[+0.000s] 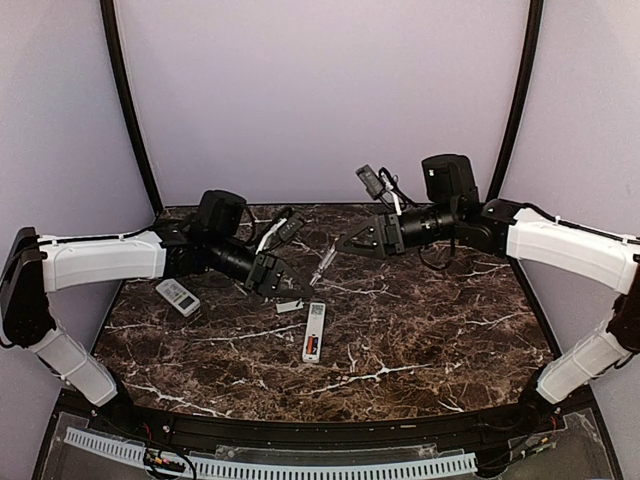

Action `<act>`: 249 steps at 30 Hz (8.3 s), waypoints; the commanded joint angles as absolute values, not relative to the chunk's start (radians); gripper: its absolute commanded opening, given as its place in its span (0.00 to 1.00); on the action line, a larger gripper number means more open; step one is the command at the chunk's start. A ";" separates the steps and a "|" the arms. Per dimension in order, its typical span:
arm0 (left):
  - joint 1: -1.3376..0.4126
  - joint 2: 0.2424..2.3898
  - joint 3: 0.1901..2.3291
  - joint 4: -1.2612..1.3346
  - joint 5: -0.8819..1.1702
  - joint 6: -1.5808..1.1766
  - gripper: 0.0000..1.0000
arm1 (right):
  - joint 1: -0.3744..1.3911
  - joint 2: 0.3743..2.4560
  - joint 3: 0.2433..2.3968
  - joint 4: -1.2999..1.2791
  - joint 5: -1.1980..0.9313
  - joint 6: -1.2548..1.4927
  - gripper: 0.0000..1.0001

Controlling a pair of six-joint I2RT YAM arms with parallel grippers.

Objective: Unload the batteries from the remote control
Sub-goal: Pass from the left arm to the right, then adjust the remote control without the battery cover at the center of the board, then remove the battery from the remote control without the battery cover.

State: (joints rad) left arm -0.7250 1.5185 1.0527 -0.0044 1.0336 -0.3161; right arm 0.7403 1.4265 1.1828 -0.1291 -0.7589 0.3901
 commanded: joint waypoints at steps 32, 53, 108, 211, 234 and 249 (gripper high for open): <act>-0.764 1.530 1.039 0.024 1.119 -0.347 0.00 | 0.752 1.525 1.201 -0.043 -0.988 0.398 0.24; -0.704 1.533 0.998 0.051 0.636 -0.496 0.70 | 0.684 1.374 1.121 -0.178 -0.457 0.380 0.00; -0.722 2.032 1.211 0.065 0.537 -0.514 0.70 | 0.679 1.211 0.938 -0.162 -0.078 0.472 0.00; -0.653 1.762 0.729 0.258 0.634 -0.798 0.12 | 0.953 1.611 0.951 0.004 -0.003 0.969 0.00; -0.653 1.775 0.739 0.253 0.642 -0.797 0.05 | 0.991 1.635 1.024 -0.100 0.102 0.935 0.00; -0.653 1.776 0.744 0.256 0.647 -0.799 0.03 | 1.024 1.662 1.087 -0.210 0.164 0.946 0.00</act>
